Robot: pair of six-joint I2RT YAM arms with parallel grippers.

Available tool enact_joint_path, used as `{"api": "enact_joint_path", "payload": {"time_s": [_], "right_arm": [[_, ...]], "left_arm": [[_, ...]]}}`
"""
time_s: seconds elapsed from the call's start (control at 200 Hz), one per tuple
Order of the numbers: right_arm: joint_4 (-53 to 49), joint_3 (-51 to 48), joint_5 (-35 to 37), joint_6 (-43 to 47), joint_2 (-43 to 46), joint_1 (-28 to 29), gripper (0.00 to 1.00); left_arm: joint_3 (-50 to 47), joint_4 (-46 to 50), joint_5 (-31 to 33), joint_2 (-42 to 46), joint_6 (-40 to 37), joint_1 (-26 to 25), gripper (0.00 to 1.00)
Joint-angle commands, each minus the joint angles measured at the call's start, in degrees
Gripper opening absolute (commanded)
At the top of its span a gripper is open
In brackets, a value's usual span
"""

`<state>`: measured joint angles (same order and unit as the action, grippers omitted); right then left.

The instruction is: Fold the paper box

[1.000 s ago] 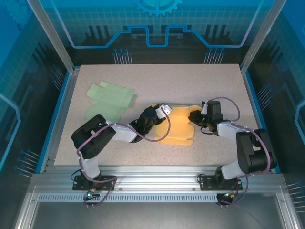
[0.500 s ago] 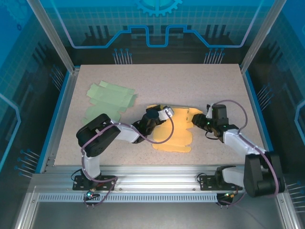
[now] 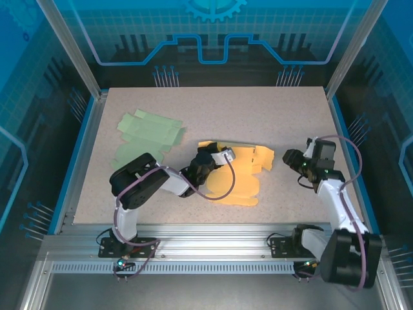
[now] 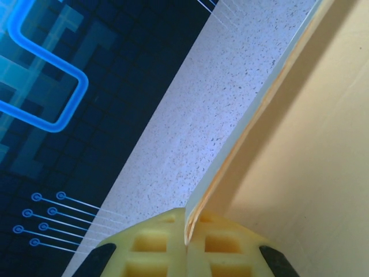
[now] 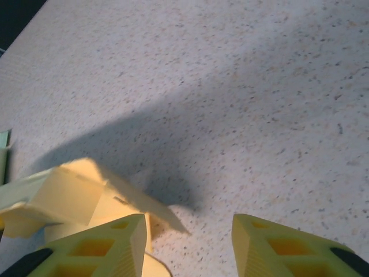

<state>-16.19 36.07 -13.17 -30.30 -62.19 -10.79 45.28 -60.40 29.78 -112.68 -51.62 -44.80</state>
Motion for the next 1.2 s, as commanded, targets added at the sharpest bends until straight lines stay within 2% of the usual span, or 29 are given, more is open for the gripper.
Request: {"api": "enact_joint_path", "payload": {"time_s": [0.0,0.2,0.415,0.61,0.825,1.196], "right_arm": [[0.5,4.2,-4.4,3.0,-7.6,-2.5,0.44],[7.8,9.4,-12.7,3.3,-22.6,-2.6,0.43],[12.1,11.5,-14.2,2.9,-30.0,1.2,0.44],[15.6,9.6,-14.1,3.4,-29.7,5.3,0.45],[18.0,5.7,-14.2,2.8,-27.0,7.3,0.45],[20.8,1.4,-10.8,3.2,-22.7,12.2,0.46]], "left_arm": [[-0.6,-7.1,0.4,-0.9,-2.8,-0.3,0.00],[-0.8,-8.9,0.3,-1.7,-3.4,-0.3,0.00],[0.4,-11.7,2.2,-3.9,-5.4,-0.3,0.00],[1.8,-12.5,3.1,-5.8,-6.4,-0.3,0.00],[1.5,-16.7,5.2,-7.6,-8.7,-0.3,0.00],[1.0,-18.7,5.3,-8.5,-9.0,-0.3,0.00]]}}
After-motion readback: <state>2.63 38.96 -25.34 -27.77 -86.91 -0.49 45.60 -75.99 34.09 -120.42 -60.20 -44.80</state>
